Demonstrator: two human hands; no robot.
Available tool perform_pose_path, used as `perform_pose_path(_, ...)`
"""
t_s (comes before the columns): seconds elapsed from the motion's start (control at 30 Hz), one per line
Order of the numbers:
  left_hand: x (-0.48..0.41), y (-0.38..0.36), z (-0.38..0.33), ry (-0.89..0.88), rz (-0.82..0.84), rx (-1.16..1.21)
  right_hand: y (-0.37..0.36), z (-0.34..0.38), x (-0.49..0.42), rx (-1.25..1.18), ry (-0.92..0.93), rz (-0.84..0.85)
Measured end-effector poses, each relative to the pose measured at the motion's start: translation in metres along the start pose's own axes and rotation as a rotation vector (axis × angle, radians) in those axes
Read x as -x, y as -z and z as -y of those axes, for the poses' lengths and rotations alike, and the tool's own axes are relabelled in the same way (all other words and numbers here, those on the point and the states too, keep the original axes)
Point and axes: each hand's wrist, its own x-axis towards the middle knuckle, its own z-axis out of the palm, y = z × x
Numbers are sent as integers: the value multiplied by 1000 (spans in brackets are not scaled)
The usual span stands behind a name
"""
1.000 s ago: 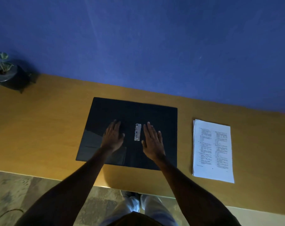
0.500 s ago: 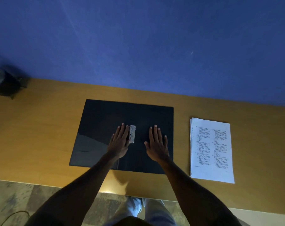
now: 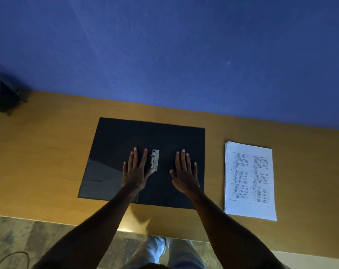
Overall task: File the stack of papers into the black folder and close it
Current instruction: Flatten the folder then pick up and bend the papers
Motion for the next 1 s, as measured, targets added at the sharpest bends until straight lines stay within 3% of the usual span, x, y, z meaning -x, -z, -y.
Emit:
perform_pose_path(0.2,-5,11,9,-41,70,132,2,1,1,1,-2,11)
perform_pose_path(0.47,3,22,13,-326,-150,12,2,2,1,-9,-4,14)
perform_pose_path(1.0,-23,56,-15,-257,-319,301,-5,-3,0,9,9,-25)
